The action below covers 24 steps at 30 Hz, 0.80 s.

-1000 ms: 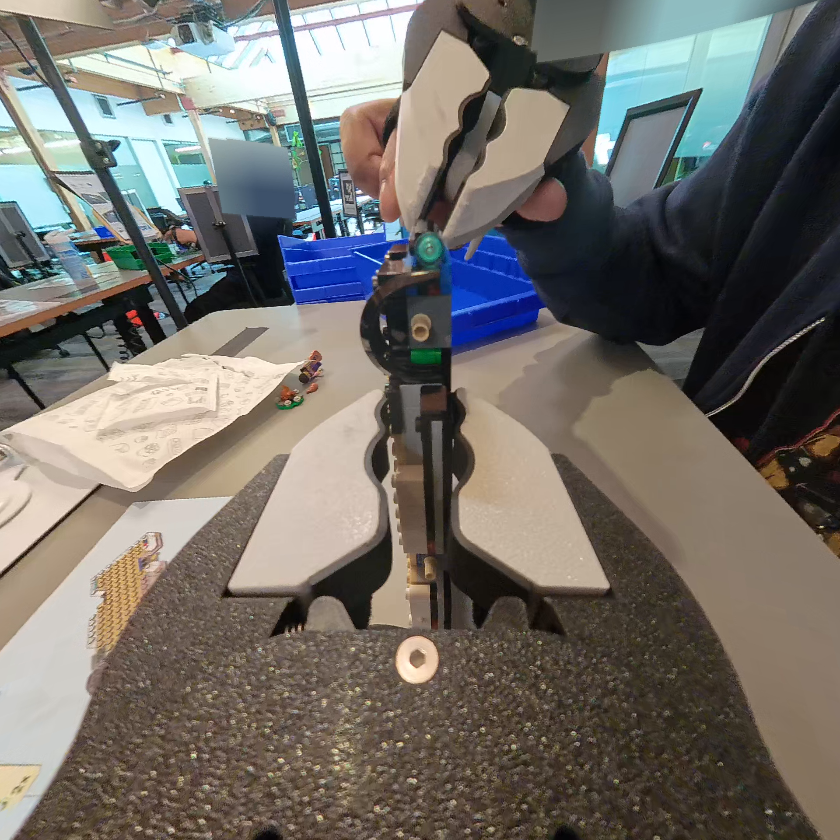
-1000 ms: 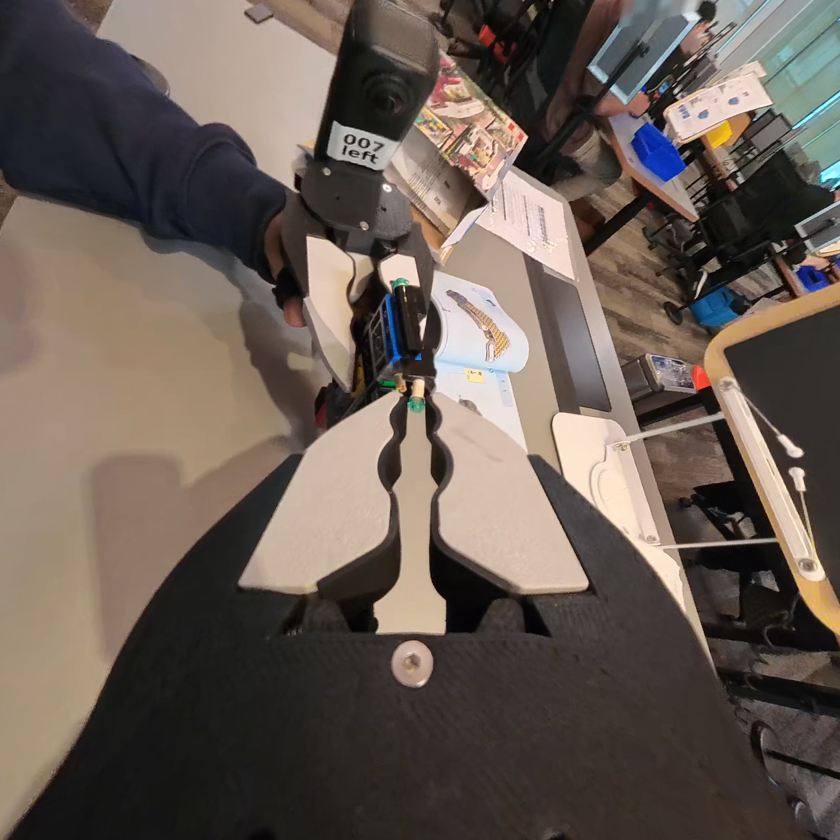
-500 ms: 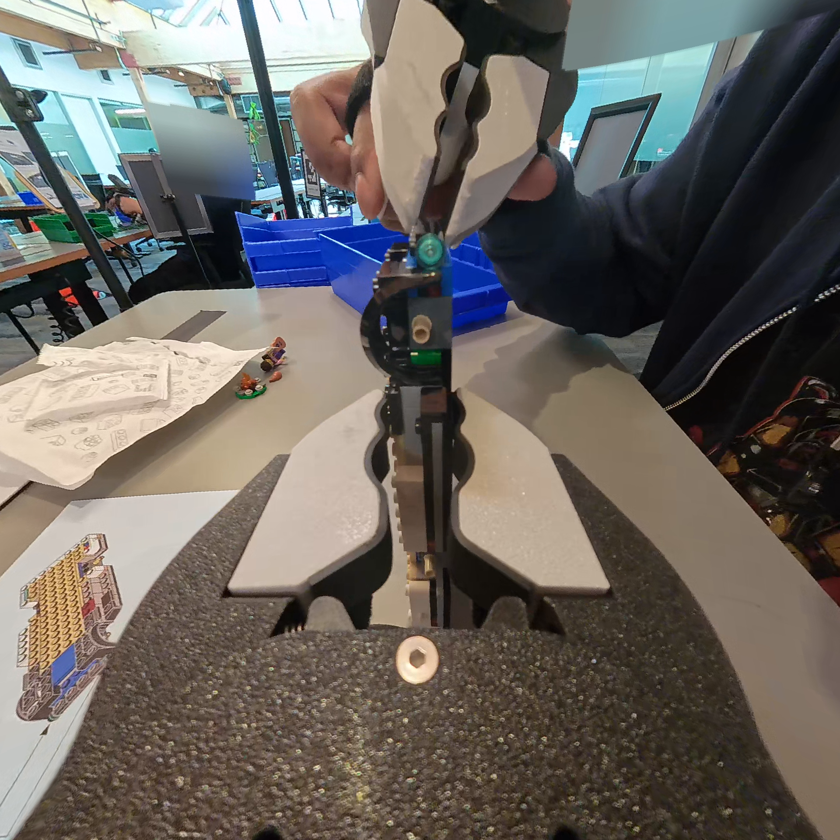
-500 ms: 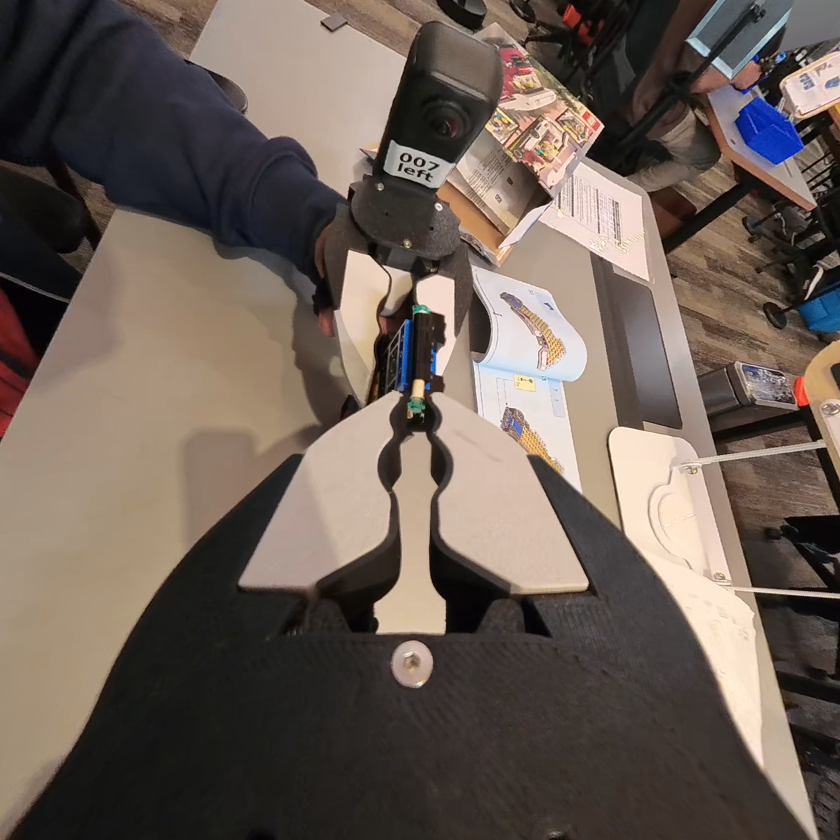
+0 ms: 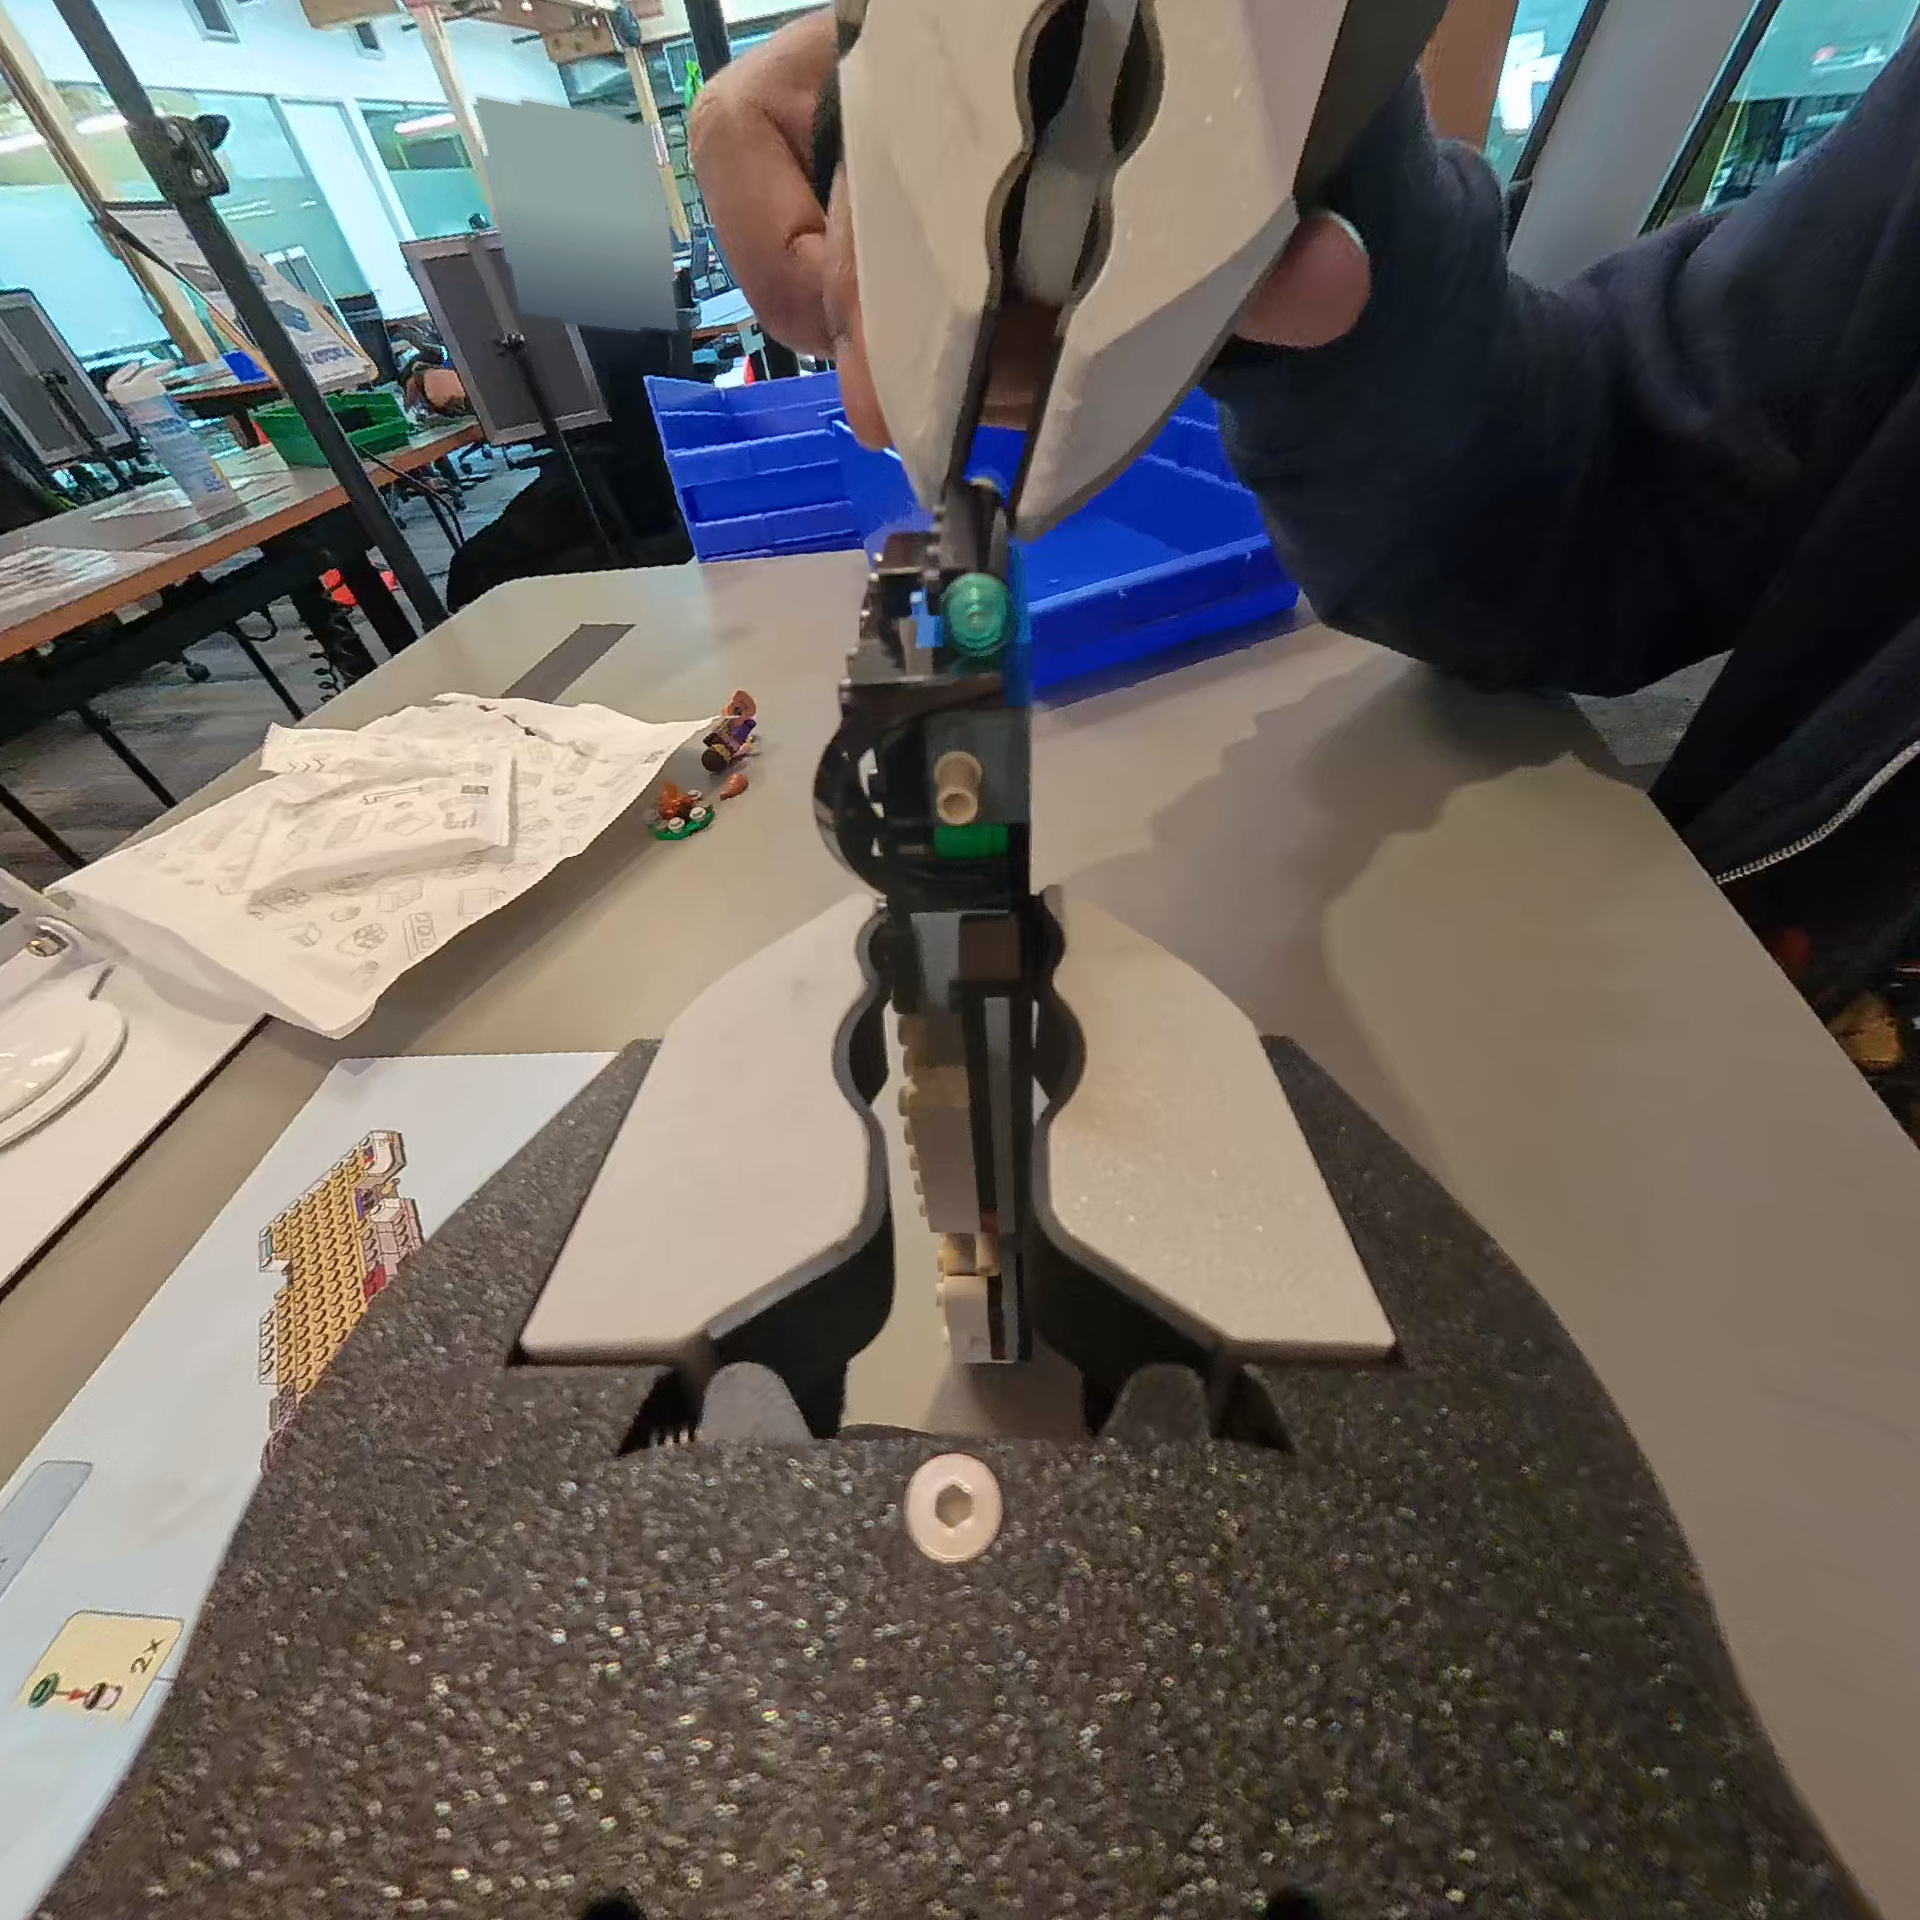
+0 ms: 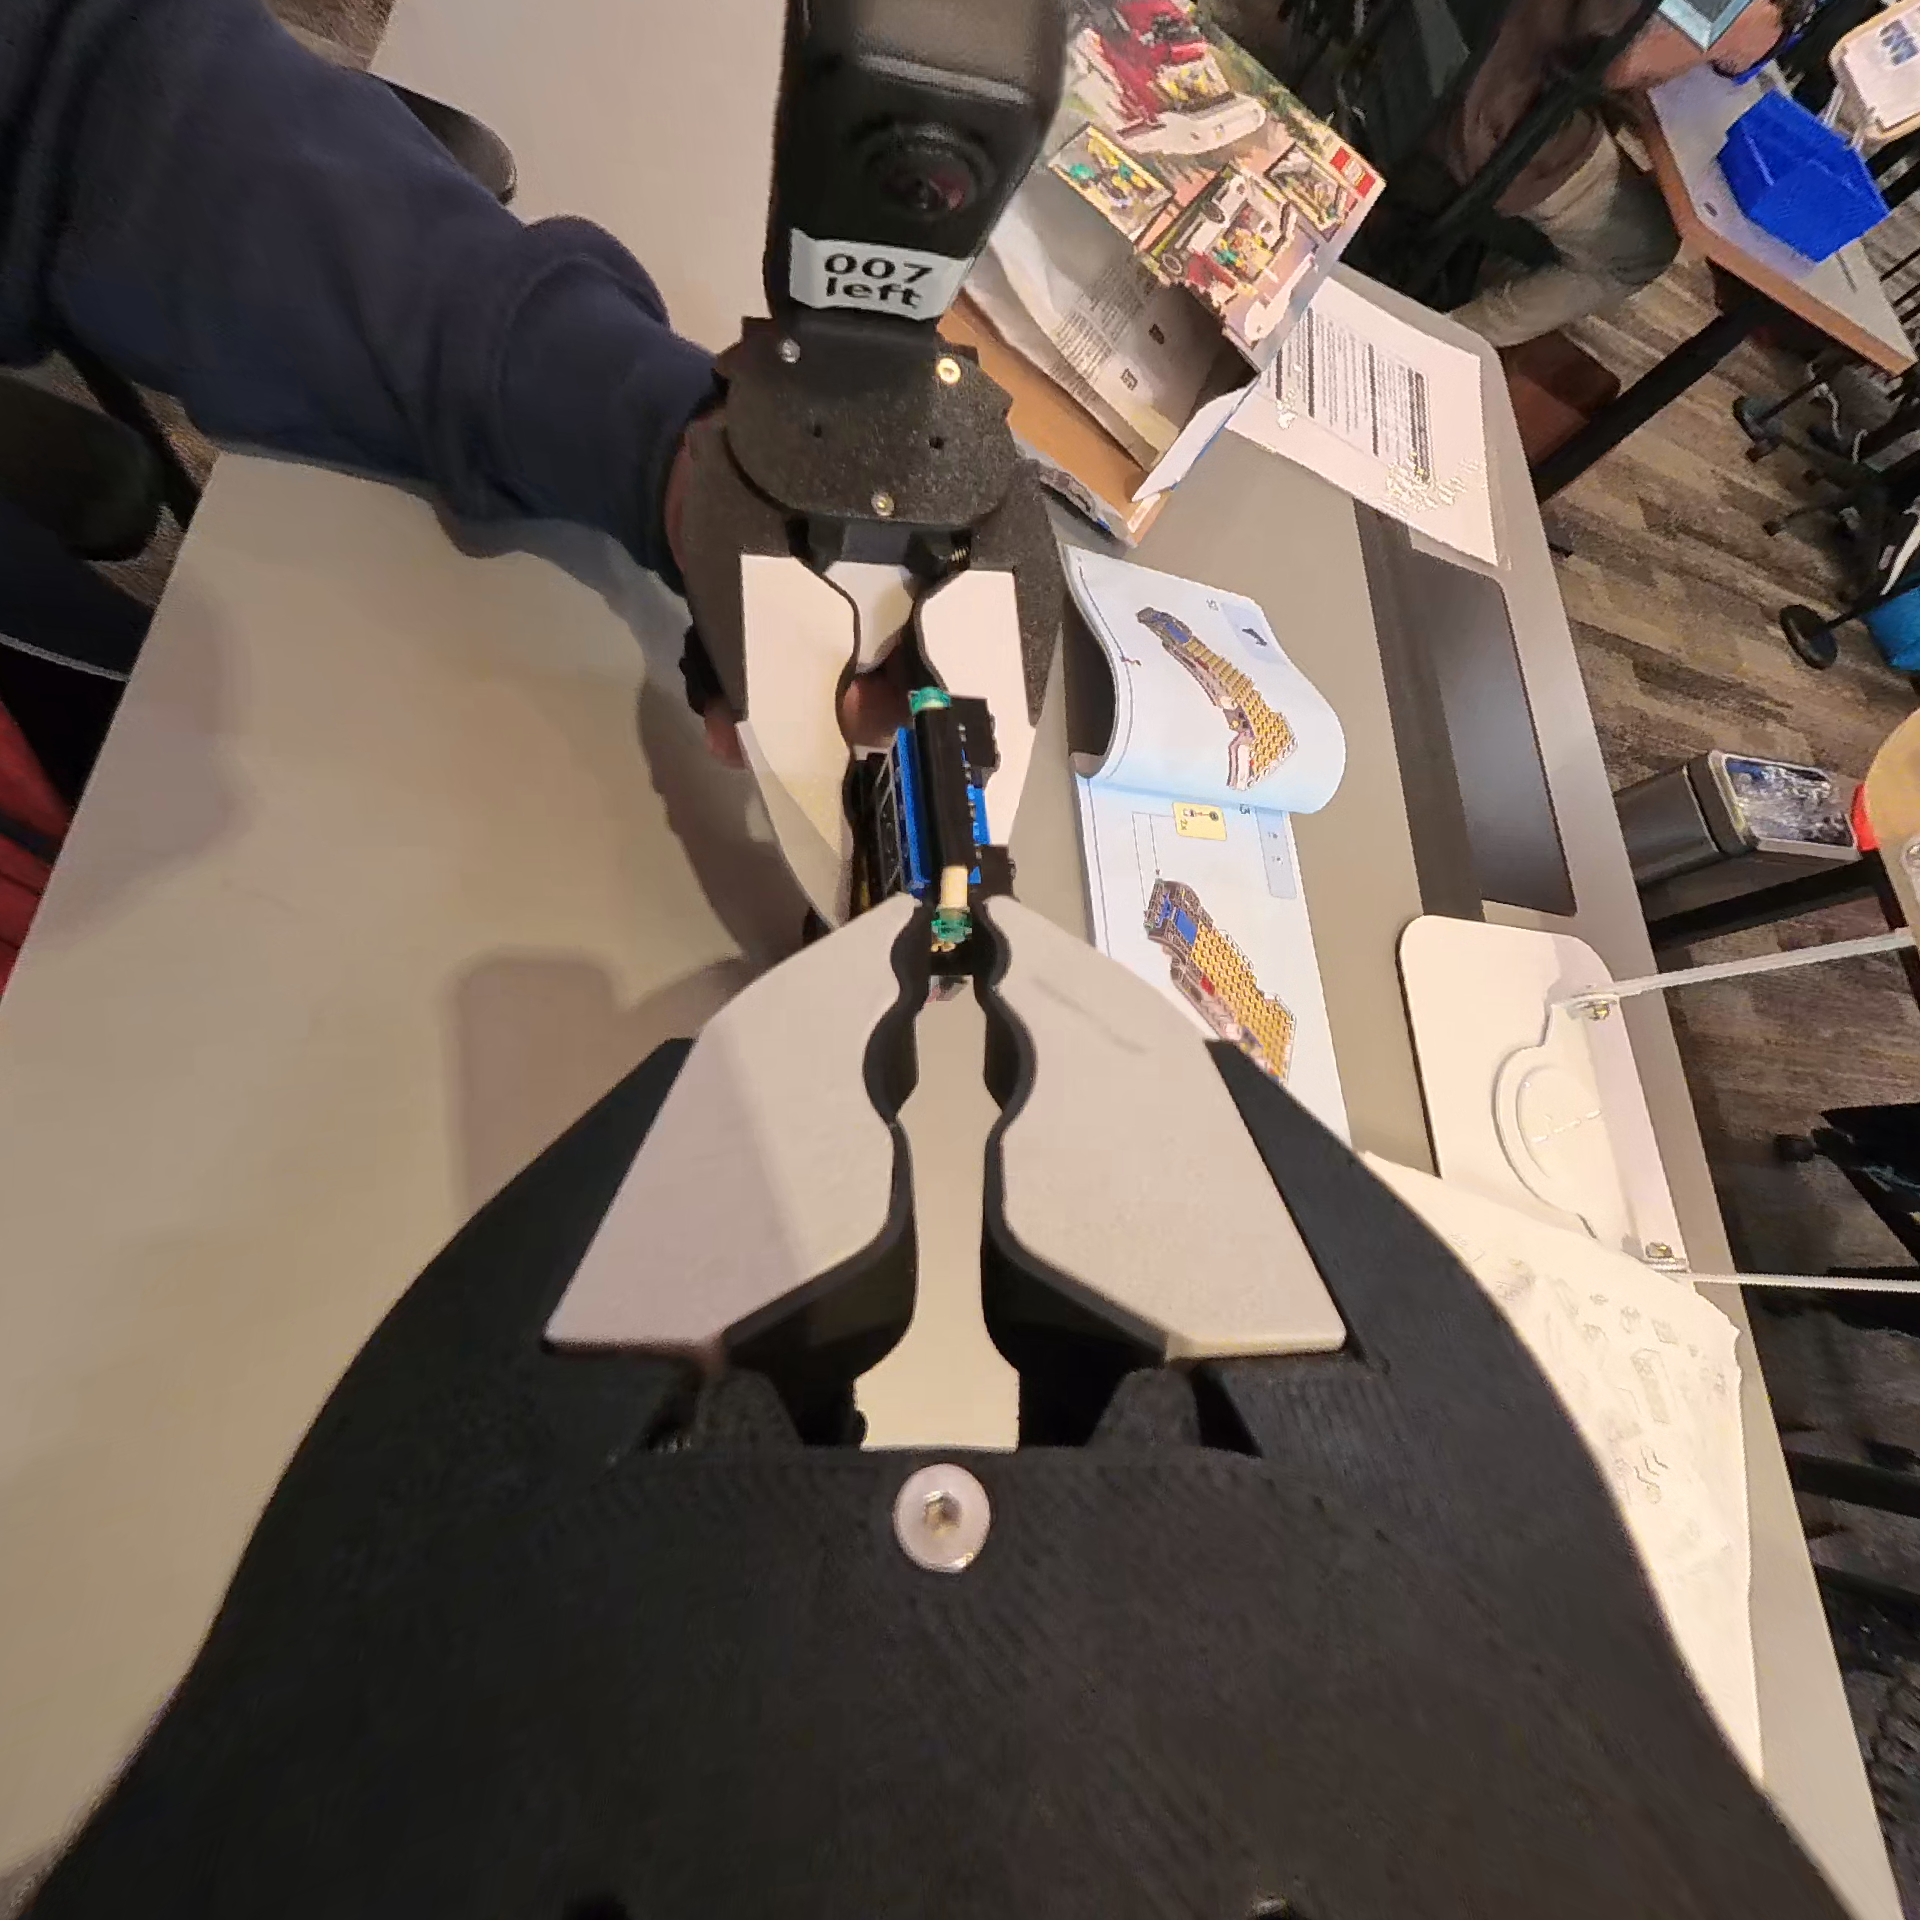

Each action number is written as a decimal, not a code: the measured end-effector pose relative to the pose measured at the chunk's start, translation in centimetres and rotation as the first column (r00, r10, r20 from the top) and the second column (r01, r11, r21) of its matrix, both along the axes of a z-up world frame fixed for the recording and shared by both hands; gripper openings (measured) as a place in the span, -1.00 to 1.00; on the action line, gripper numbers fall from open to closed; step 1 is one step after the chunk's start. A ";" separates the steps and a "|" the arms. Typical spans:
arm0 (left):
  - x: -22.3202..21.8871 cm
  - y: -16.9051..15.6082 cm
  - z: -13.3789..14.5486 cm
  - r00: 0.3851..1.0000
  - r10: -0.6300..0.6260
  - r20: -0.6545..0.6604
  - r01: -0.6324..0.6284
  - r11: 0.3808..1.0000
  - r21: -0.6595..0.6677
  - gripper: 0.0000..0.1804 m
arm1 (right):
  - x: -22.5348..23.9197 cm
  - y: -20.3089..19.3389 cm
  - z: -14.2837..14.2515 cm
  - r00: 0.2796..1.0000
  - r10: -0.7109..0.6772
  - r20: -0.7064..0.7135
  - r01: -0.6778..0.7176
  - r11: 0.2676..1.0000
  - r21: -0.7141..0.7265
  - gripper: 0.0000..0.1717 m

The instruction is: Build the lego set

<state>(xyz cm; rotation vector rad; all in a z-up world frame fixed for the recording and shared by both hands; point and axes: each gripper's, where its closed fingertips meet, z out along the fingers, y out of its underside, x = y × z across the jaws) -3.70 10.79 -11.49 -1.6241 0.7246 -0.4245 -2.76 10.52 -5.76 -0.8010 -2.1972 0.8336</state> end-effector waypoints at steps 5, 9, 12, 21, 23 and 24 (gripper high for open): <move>0.3 0.2 0.2 0.999 0.008 0.037 -0.008 1.000 0.010 -0.73 | -0.2 0.3 -0.2 1.000 -0.010 0.004 0.010 1.000 -0.008 -0.92; 0.4 -0.1 1.3 0.994 -0.008 0.113 0.005 1.000 0.029 -0.72 | -0.3 0.4 -0.2 1.000 -0.009 0.001 0.009 1.000 -0.015 -0.92; 0.3 -0.2 2.0 0.989 -0.008 0.145 0.003 0.999 0.035 -0.72 | -0.3 0.3 -0.2 1.000 -0.009 0.000 0.009 1.000 -0.016 -0.92; 1.0 0.2 2.7 0.995 0.076 0.071 -0.080 0.995 0.063 -0.65 | -0.1 -0.3 -0.2 1.000 0.010 0.000 -0.010 1.000 -0.017 -0.92; 1.3 0.3 2.4 0.996 0.083 0.042 -0.085 0.994 0.062 -0.66 | -0.1 -0.4 -0.2 1.000 0.014 -0.001 -0.014 1.000 -0.018 -0.92; 1.3 0.3 2.4 0.995 0.090 0.034 -0.092 0.994 0.065 -0.66 | -0.1 -0.4 -0.2 1.000 0.016 0.000 -0.016 1.000 -0.019 -0.92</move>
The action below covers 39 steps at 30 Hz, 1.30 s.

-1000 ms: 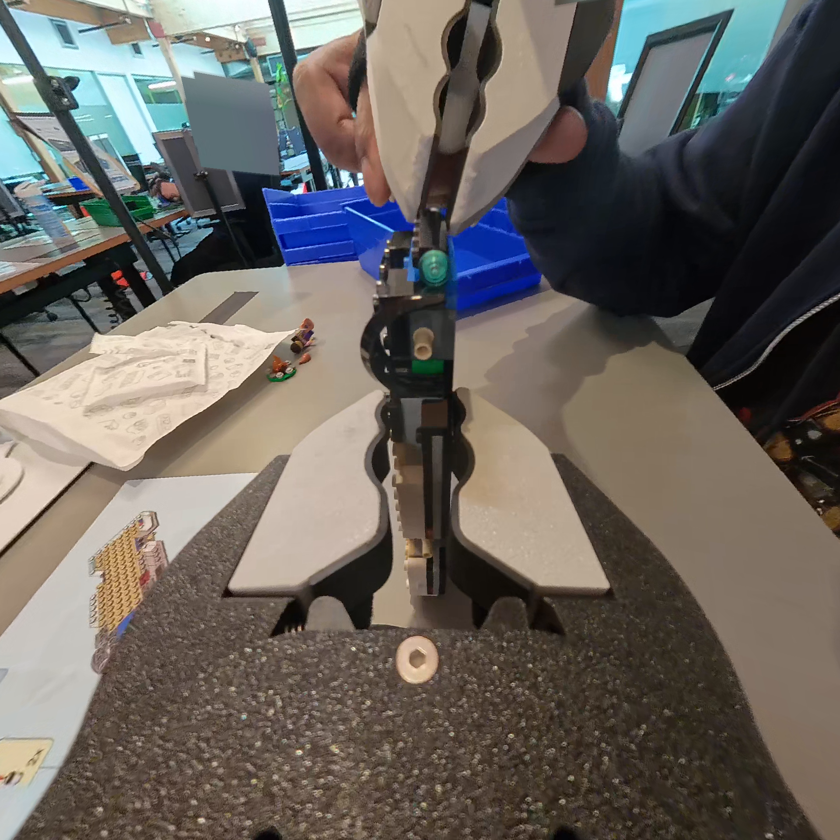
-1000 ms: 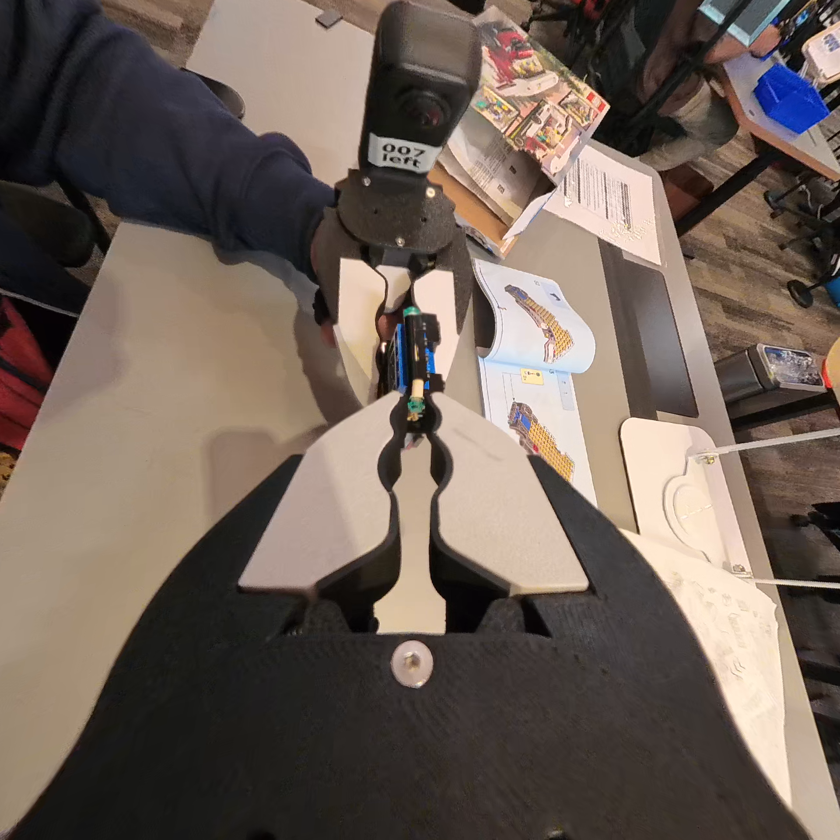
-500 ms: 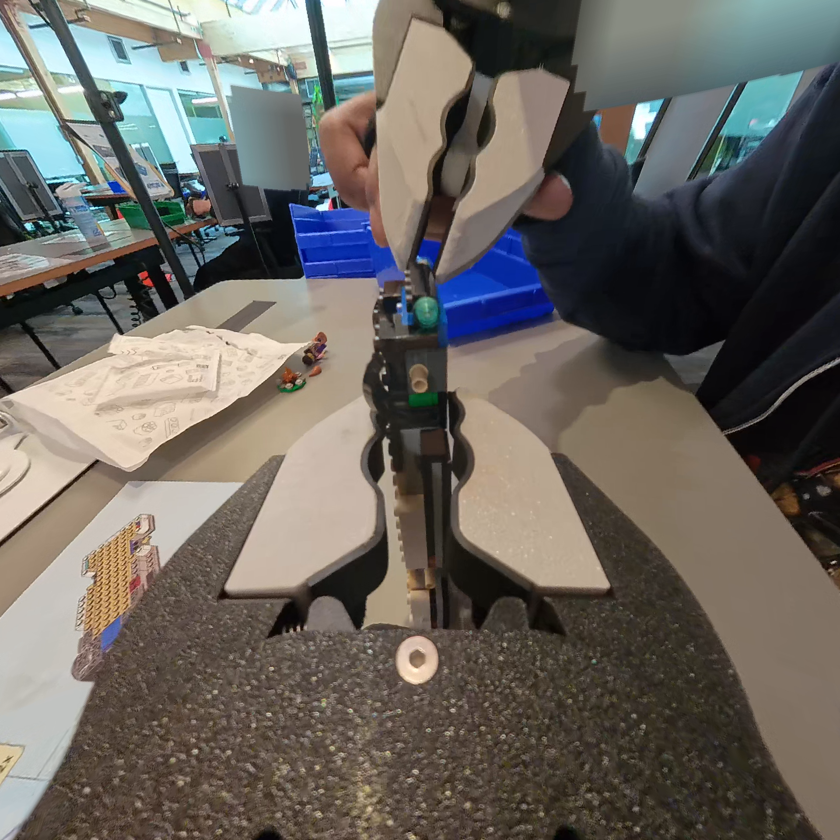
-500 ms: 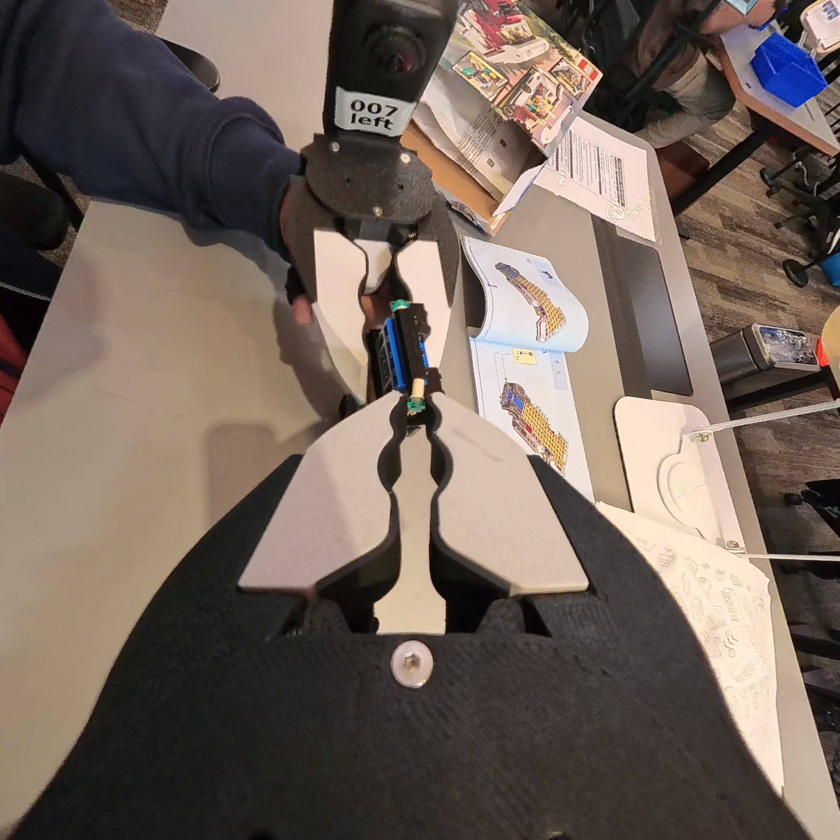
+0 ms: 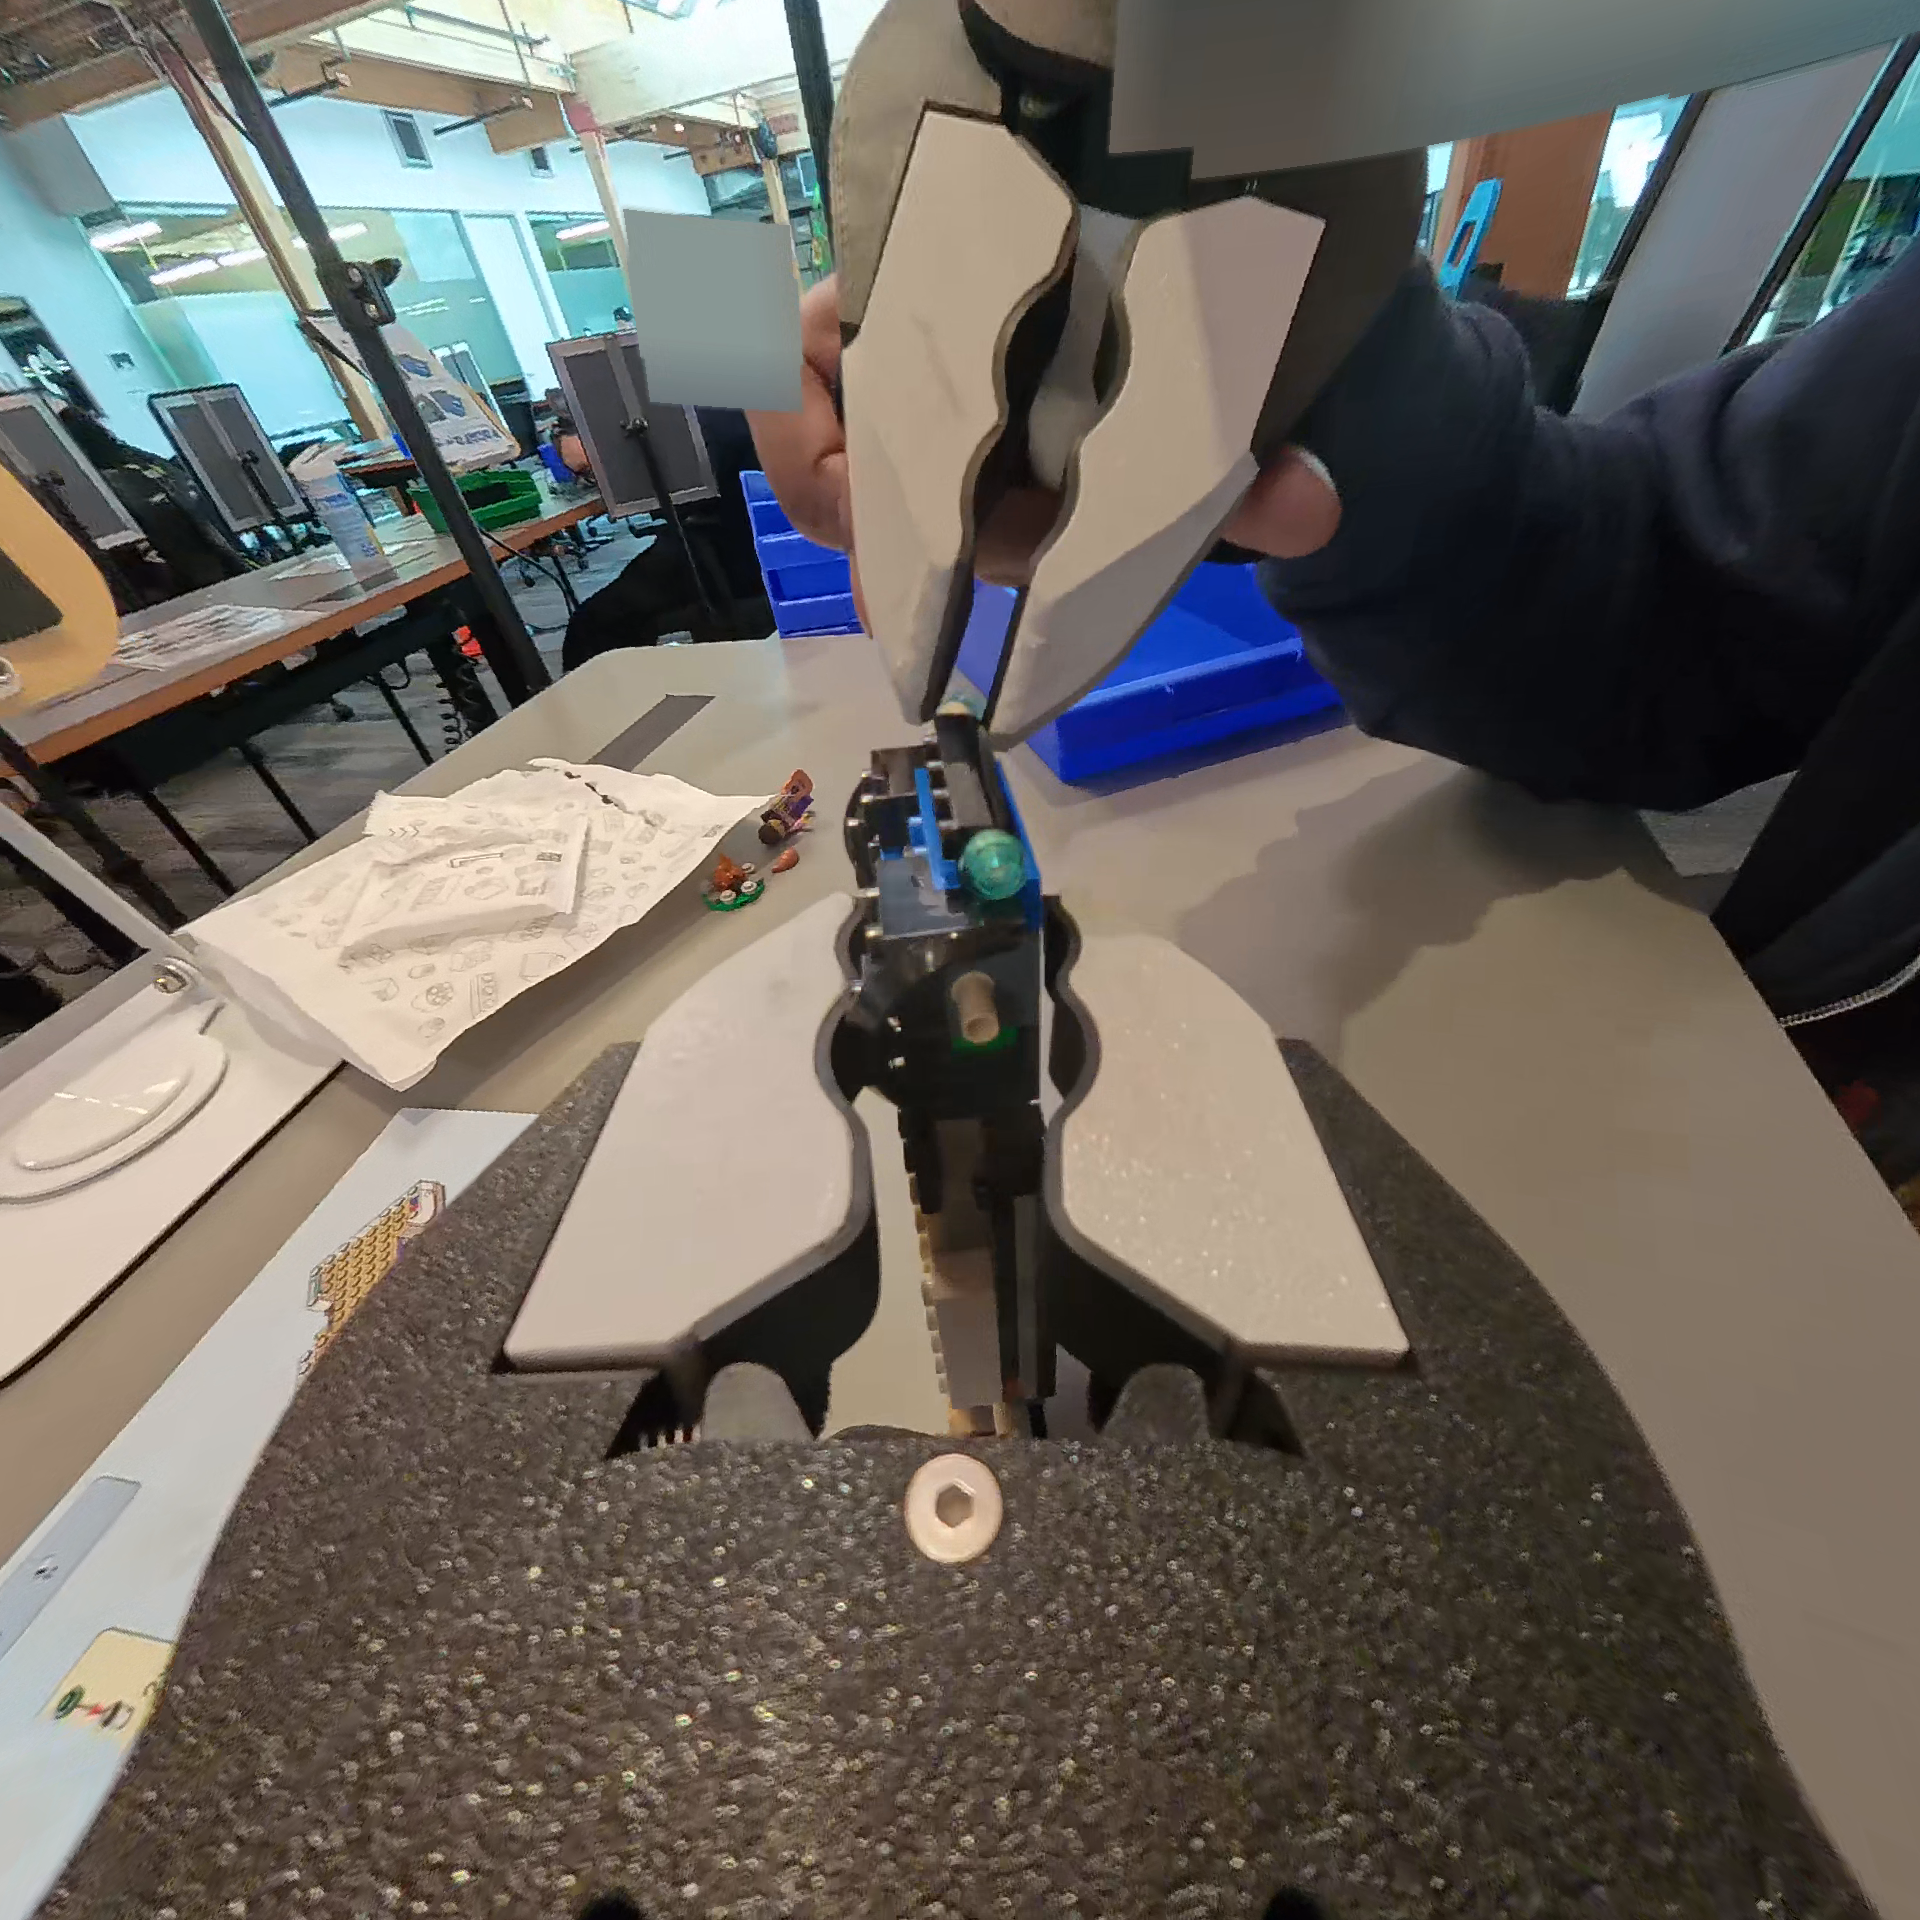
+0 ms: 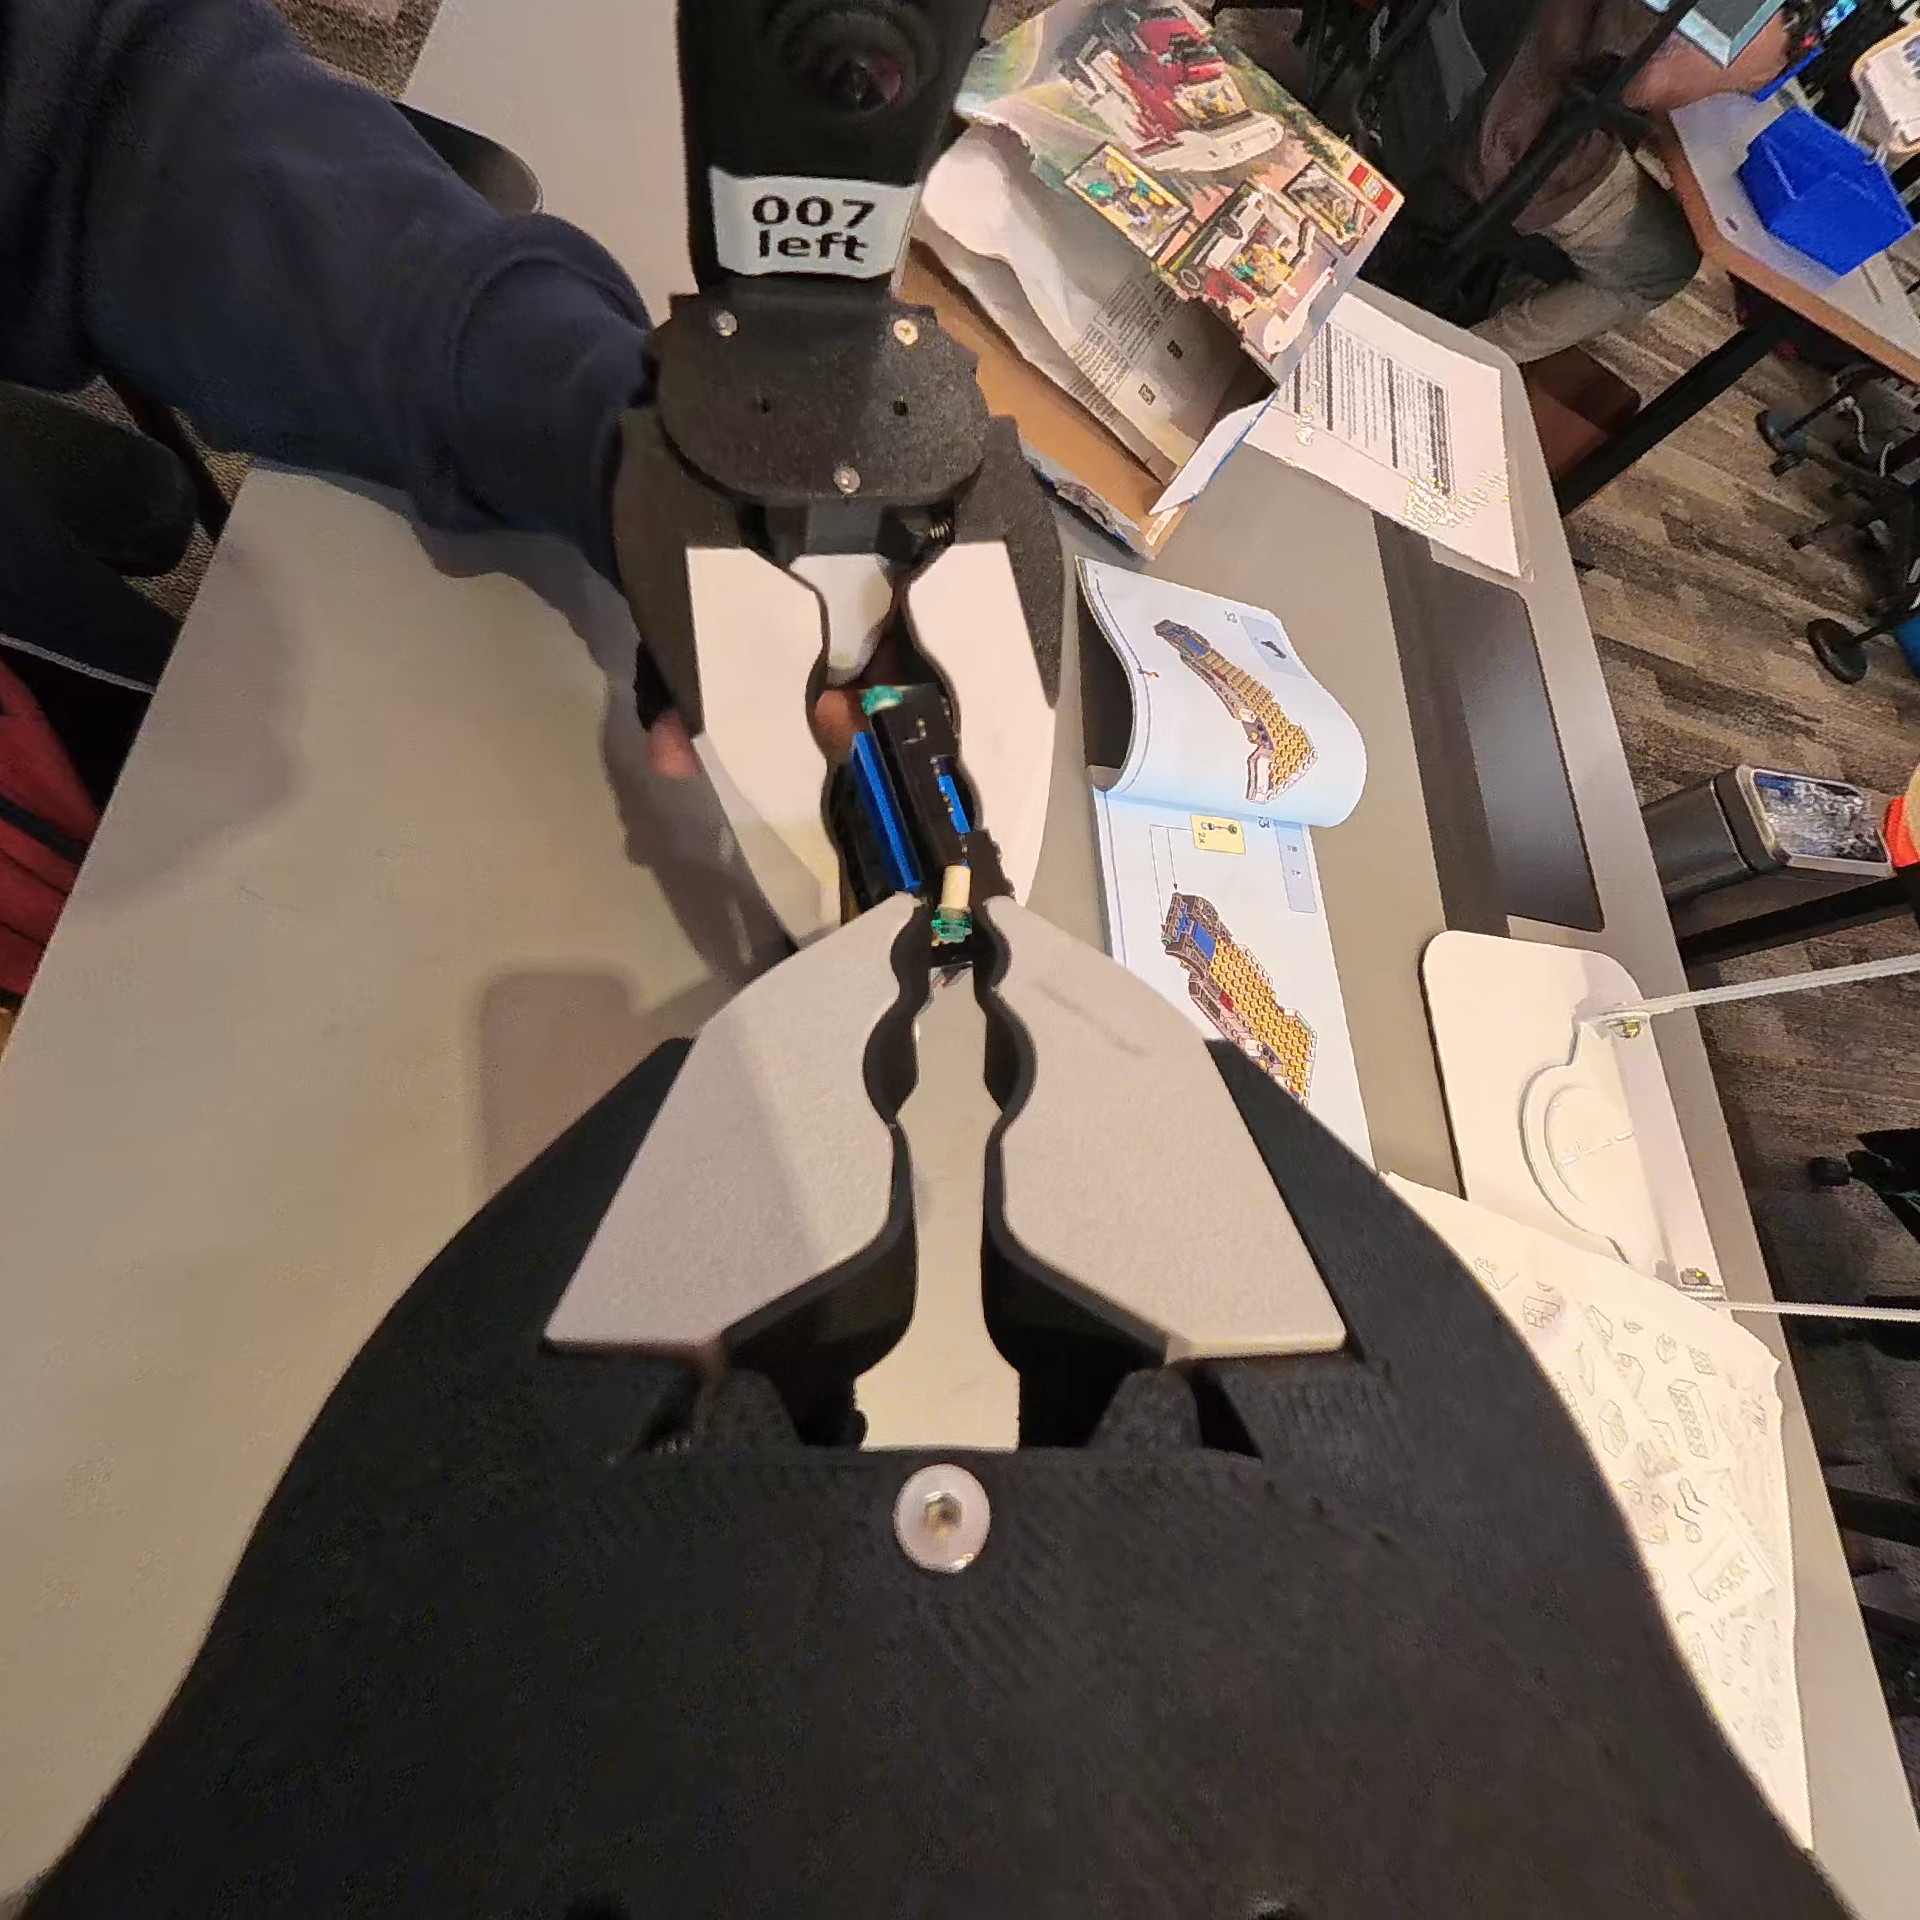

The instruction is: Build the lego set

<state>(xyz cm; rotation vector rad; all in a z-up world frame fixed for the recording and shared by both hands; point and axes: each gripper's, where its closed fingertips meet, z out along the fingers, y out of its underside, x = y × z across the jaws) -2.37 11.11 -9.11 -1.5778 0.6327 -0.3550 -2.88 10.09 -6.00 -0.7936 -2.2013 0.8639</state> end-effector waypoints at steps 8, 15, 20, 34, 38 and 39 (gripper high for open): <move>0.0 0.1 0.0 0.996 0.051 -0.075 -0.046 0.997 0.061 -0.67 | 0.2 -0.1 0.0 1.000 0.003 -0.001 -0.003 1.000 0.013 -0.92; 0.0 0.1 -0.3 0.972 0.107 -0.210 -0.081 0.988 0.128 -0.68 | 0.8 -0.2 -0.5 0.999 0.030 0.014 -0.030 0.999 0.040 -0.92; 0.1 0.1 -1.0 0.931 0.140 -0.338 -0.080 0.979 0.186 -0.68 | 1.4 -0.3 -1.5 0.997 0.072 0.034 -0.075 0.992 0.101 -0.92; 0.0 0.1 -1.3 0.907 0.161 -0.390 -0.077 0.972 0.222 -0.68 | 1.5 -0.4 -1.8 0.995 0.096 0.012 -0.097 0.986 0.133 -0.92; 0.1 -0.1 -1.2 0.908 0.149 -0.391 -0.060 0.971 0.229 -0.68 | 1.6 -0.6 -1.7 0.994 0.110 0.006 -0.110 0.984 0.138 -0.92; 0.1 -0.1 -1.1 0.910 0.143 -0.389 -0.054 0.972 0.231 -0.68 | 1.6 -0.6 -1.7 0.993 0.115 0.002 -0.115 0.983 0.142 -0.92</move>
